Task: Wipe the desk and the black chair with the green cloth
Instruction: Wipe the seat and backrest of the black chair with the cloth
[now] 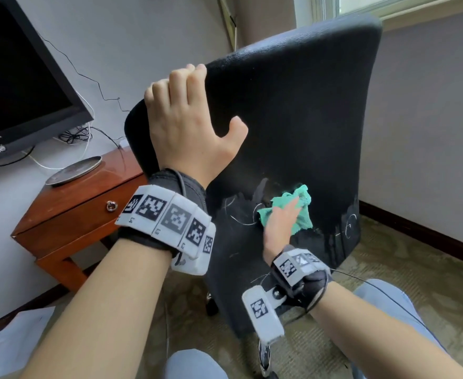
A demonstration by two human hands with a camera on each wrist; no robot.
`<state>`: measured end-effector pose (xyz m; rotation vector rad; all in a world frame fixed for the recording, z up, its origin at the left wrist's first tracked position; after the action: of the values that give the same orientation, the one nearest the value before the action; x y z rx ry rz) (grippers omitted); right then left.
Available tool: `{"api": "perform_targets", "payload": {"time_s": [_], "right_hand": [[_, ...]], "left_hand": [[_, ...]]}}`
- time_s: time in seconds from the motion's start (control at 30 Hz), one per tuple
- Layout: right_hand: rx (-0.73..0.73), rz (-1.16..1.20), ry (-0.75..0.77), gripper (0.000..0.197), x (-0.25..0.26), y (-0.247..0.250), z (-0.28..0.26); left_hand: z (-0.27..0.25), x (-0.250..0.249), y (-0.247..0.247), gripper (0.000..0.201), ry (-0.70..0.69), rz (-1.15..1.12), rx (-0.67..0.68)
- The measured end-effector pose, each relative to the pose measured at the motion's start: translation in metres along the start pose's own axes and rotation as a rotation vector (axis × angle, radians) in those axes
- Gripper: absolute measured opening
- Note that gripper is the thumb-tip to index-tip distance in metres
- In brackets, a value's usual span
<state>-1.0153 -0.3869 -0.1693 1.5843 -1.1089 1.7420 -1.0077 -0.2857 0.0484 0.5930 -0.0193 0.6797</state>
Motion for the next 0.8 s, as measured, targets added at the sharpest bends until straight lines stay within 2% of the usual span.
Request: {"api": "perform_targets", "payload": {"time_s": [0.07, 0.1, 0.17, 0.27, 0.4, 0.47, 0.53, 0.67, 0.8], "right_hand": [[0.125, -0.067, 0.135, 0.061, 0.018, -0.018, -0.014], [0.197, -0.063, 0.251, 0.061, 0.032, -0.028, -0.026], [0.28, -0.043, 0.383, 0.061, 0.055, -0.039, -0.04], [0.312, -0.033, 0.415, 0.061, 0.058, -0.042, -0.034], [0.261, -0.255, 0.559, 0.055, 0.031, -0.03, -0.026], [0.243, -0.364, 0.537, 0.055, 0.005, -0.02, -0.02], [0.235, -0.42, 0.453, 0.056, -0.026, -0.007, -0.017], [0.249, -0.404, 0.177, 0.06, -0.084, 0.024, -0.011], [0.264, -0.36, 0.055, 0.064, -0.088, 0.024, -0.009]], "left_hand": [[0.0, 0.001, 0.003, 0.065, -0.016, -0.005, 0.024], [0.0, 0.002, 0.004, 0.065, -0.021, -0.018, 0.041], [-0.002, 0.005, 0.007, 0.066, -0.026, -0.049, 0.08], [-0.002, 0.011, 0.009, 0.066, -0.051, -0.061, 0.113], [-0.002, 0.016, 0.007, 0.066, -0.073, -0.051, 0.114], [-0.002, 0.015, 0.007, 0.067, -0.072, -0.062, 0.117], [-0.002, 0.015, 0.006, 0.066, -0.076, -0.072, 0.109], [-0.003, 0.015, 0.005, 0.066, -0.085, -0.074, 0.06], [-0.001, 0.013, 0.003, 0.067, -0.077, -0.05, 0.059]]}}
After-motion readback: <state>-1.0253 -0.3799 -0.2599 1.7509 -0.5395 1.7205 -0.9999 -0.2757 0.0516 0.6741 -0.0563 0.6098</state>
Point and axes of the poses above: each hand's wrist, its own z-axis towards the middle knuckle, its own y-axis out of the back of the hand, x = y × z, the point moved 3 cm from there along z, towards the middle knuckle, and after that the axes turned 12 degrees about x, right-handed, at the moved point
